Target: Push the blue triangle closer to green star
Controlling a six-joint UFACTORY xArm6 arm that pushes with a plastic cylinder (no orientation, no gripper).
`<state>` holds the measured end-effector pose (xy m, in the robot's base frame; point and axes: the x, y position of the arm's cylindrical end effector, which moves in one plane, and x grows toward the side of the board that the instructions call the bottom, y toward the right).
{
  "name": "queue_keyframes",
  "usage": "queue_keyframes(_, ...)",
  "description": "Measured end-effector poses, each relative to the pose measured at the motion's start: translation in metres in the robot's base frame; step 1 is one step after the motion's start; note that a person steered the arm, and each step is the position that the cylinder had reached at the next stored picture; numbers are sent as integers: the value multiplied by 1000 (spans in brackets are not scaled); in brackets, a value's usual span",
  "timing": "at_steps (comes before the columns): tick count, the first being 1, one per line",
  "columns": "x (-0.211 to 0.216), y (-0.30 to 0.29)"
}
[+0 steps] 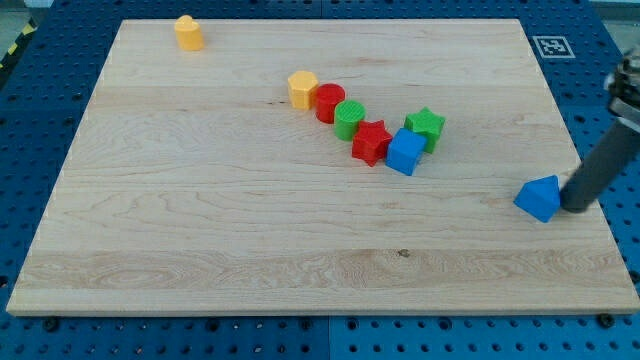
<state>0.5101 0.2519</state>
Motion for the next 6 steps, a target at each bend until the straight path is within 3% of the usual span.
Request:
queue_keyframes(1,-35,-39)
queue_keyframes(2,-42,-35)
queue_keyframes(4,16,31)
queue_keyframes(5,53,25)
queue_keyframes(6,58,-16)
